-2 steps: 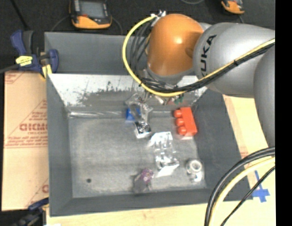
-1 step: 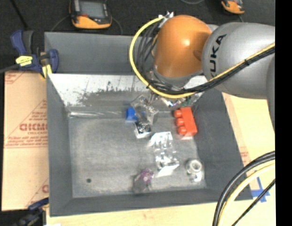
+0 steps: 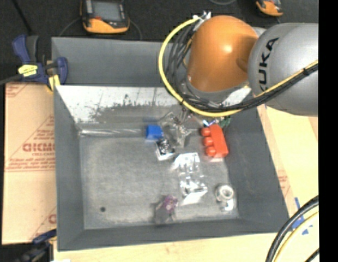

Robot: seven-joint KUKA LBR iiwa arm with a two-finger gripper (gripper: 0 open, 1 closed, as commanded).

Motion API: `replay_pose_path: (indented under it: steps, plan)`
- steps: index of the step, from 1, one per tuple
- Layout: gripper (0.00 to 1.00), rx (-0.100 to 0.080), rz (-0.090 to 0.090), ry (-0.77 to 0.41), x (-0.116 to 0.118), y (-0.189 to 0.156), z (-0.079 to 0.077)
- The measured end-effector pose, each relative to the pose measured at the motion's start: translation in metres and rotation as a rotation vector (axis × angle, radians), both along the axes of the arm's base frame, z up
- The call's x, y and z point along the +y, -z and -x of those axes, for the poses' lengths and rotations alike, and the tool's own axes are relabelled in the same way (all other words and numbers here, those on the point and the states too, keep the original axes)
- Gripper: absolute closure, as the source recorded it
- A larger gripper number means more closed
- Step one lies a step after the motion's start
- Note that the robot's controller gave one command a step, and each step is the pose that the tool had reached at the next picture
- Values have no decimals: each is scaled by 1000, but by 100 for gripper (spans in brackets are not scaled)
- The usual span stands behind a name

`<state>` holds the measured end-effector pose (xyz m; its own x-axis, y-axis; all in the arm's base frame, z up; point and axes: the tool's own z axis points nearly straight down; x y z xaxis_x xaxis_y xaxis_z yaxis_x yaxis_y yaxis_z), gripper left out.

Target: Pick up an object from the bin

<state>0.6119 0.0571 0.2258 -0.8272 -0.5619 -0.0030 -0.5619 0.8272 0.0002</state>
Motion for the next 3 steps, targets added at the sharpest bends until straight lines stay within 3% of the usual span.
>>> replay_pose_path:
  steps: [1, 2, 3]
  plan:
    - [100, 8, 1, 82, 10, 44, -18]
    - [100, -7, 0, 97, -1, 15, -43]
    - [100, 3, 0, 407, -6, 53, -6]
